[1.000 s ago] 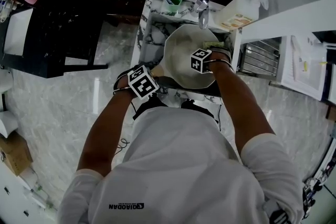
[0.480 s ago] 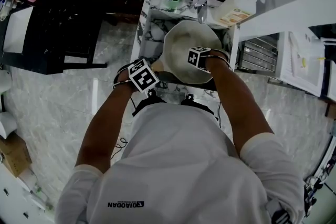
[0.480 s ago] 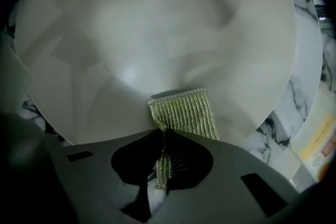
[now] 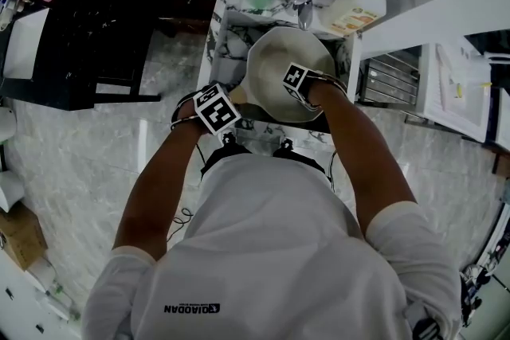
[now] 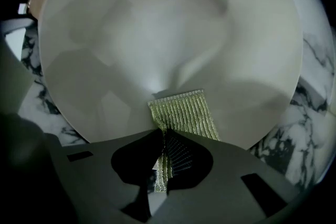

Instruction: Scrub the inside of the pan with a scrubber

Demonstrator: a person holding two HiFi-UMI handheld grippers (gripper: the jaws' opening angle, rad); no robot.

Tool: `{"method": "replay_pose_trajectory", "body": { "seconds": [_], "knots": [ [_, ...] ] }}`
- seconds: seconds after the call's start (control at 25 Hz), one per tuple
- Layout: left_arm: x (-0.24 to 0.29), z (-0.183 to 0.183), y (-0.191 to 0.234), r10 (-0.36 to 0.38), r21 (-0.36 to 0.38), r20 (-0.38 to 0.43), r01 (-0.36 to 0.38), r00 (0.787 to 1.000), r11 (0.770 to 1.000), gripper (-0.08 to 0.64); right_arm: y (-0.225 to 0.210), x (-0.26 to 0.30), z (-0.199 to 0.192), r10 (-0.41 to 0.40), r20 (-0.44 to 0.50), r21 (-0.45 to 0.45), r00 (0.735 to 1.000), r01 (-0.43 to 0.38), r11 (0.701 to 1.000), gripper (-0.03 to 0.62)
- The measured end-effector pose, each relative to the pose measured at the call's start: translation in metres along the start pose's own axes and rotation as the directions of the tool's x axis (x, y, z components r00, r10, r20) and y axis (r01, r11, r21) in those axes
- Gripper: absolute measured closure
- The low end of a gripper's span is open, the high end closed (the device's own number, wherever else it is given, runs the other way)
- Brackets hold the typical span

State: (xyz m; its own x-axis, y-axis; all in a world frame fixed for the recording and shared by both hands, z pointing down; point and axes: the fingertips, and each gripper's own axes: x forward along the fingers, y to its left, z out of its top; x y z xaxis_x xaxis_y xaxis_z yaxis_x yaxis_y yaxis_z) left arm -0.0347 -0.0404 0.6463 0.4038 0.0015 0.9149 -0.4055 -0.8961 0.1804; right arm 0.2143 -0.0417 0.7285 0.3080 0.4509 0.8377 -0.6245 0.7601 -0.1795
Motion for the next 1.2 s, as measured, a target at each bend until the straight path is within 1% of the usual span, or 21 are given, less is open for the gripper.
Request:
{"method": "replay_pose_trajectory", "body": {
  "seconds": [0.04, 0.12, 0.24, 0.32, 0.36, 0.44, 0.52, 0.64, 0.72, 0.8, 0.88, 0.96, 1.04, 1.12, 1.16, 1.2],
  "knots": [
    [0.0, 0.0, 0.0, -0.001, 0.0, -0.001, 0.001, 1.0, 1.0, 0.376, 0.008, 0.0, 0.002, 0.053, 0.017, 0.019, 0.998, -0.054, 0.998, 0.531],
    [0.0, -0.001, 0.0, -0.001, 0.001, -0.002, 0.001, 1.0, 1.0, 0.376, 0.022, -0.001, 0.005, 0.154, 0.054, 0.06, 0.987, -0.157, 0.986, 0.532],
    [0.001, 0.0, 0.0, 0.001, 0.001, -0.001, -0.001, 1.0, 1.0, 0.376, 0.031, -0.003, 0.007, 0.23, 0.098, 0.096, 0.968, -0.239, 0.966, 0.532],
    [0.001, 0.0, -0.001, 0.002, 0.002, 0.0, -0.002, 1.0, 1.0, 0.376, 0.04, -0.004, 0.009, 0.295, 0.132, 0.122, 0.946, -0.31, 0.943, 0.532],
    [0.001, 0.0, -0.001, 0.002, 0.003, 0.0, -0.002, 1.0, 1.0, 0.376, 0.046, -0.005, 0.01, 0.336, 0.153, 0.135, 0.929, -0.356, 0.925, 0.532],
    [0.002, -0.001, -0.001, 0.002, 0.005, -0.001, -0.002, 1.0, 1.0, 0.376, 0.06, -0.009, 0.014, 0.416, 0.198, 0.151, 0.888, -0.447, 0.882, 0.532],
    [0.001, -0.002, -0.001, 0.002, 0.004, -0.003, -0.002, 1.0, 1.0, 0.376, 0.07, -0.013, 0.019, 0.475, 0.241, 0.158, 0.846, -0.517, 0.841, 0.532],
    [0.001, -0.001, 0.0, 0.001, 0.001, -0.004, -0.001, 1.0, 1.0, 0.376, 0.076, -0.018, 0.024, 0.532, 0.294, 0.165, 0.794, -0.59, 0.79, 0.531],
    [0.001, 0.0, 0.0, -0.002, -0.001, -0.004, 0.002, 1.0, 1.0, 0.376, 0.081, -0.023, 0.027, 0.571, 0.33, 0.162, 0.752, -0.641, 0.75, 0.532],
    [0.001, -0.001, 0.0, -0.003, -0.002, -0.005, 0.003, 1.0, 1.0, 0.376, 0.088, -0.03, 0.032, 0.61, 0.374, 0.151, 0.698, -0.695, 0.703, 0.532],
    [0.0, -0.001, -0.001, -0.003, -0.003, -0.006, 0.003, 1.0, 1.0, 0.376, 0.095, -0.037, 0.036, 0.645, 0.421, 0.134, 0.638, -0.747, 0.651, 0.532],
    [0.0, -0.002, -0.001, -0.003, -0.003, -0.007, 0.003, 1.0, 1.0, 0.376, 0.101, -0.043, 0.041, 0.672, 0.465, 0.119, 0.577, -0.792, 0.598, 0.532],
    [0.001, -0.002, -0.001, -0.003, -0.002, -0.007, 0.003, 1.0, 1.0, 0.376, 0.105, -0.049, 0.046, 0.689, 0.504, 0.107, 0.521, -0.829, 0.549, 0.532],
    [0.001, -0.002, -0.001, -0.003, -0.002, -0.007, 0.003, 1.0, 1.0, 0.376, 0.109, -0.054, 0.05, 0.701, 0.534, 0.094, 0.472, -0.857, 0.506, 0.532],
    [0.001, -0.002, -0.001, -0.003, -0.002, -0.007, 0.003, 1.0, 1.0, 0.376, 0.11, -0.057, 0.051, 0.705, 0.545, 0.087, 0.454, -0.867, 0.491, 0.532],
    [0.0, -0.002, -0.001, -0.003, -0.002, -0.008, 0.003, 1.0, 1.0, 0.376, 0.111, -0.058, 0.052, 0.707, 0.553, 0.081, 0.441, -0.873, 0.481, 0.532]
  ]
}}
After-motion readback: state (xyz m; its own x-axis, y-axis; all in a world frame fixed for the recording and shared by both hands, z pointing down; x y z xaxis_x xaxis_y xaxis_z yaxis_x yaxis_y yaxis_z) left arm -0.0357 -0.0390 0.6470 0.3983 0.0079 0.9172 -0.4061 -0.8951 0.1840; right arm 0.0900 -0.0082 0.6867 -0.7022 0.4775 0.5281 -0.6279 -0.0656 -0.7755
